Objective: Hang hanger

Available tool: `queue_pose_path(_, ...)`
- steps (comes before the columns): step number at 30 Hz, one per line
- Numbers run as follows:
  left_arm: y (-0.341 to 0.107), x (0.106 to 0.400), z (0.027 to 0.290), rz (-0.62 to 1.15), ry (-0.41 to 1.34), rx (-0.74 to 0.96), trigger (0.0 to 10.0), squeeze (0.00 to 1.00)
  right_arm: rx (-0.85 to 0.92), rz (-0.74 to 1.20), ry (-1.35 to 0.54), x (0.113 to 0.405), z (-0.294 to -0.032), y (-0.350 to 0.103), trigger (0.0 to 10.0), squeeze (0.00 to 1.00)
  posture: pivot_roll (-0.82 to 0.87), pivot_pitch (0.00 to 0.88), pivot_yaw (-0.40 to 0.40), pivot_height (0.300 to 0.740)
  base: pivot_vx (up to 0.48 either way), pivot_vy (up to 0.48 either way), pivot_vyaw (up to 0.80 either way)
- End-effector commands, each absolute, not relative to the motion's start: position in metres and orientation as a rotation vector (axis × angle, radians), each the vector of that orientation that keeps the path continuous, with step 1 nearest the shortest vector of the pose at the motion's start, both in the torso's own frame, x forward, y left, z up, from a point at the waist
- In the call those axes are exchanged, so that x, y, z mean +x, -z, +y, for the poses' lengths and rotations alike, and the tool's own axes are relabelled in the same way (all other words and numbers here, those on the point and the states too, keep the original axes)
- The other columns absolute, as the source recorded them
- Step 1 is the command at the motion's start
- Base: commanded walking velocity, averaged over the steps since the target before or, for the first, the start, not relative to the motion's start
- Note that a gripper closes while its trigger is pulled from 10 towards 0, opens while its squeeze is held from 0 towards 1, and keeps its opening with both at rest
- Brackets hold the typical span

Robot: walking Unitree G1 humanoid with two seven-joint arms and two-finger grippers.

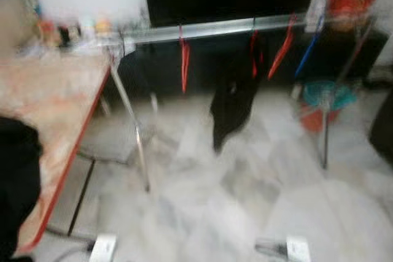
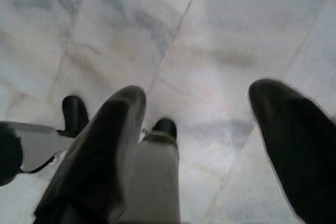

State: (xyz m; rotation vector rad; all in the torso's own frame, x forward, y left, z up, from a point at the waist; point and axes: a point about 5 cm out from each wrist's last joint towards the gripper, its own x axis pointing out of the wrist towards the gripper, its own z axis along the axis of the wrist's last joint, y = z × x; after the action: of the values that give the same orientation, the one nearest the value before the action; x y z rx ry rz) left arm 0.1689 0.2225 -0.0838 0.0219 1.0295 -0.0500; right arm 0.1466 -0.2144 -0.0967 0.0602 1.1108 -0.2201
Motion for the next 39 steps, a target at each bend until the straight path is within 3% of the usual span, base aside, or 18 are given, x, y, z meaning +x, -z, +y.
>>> queue_pose_path(1,0.0806,0.1741,0.2266,1.02,0.045,0.035,10.0,0.0,0.071,1.095,0.208,0.1532,-0.2088,0.0952,10.0,0.0,0.09,0.0,0.03,0.732,0.0,0.0,0.0)
queue_pose_path(14,0.0807,0.1739,0.226,1.012,0.04,0.017,10.0,0.0,0.074,1.1,0.216,0.1524,-0.2088,0.0956,10.0,0.0,0.08,0.0,0.031,0.732,0.0,0.0,0.0)
queue_pose_path(39,0.0803,0.1743,0.2275,1.025,0.068,0.071,10.0,0.0,0.078,1.112,0.207,0.1517,-0.2074,0.0962,10.0,0.0,0.08,0.0,0.039,0.732,0.0,-0.068,-0.69)
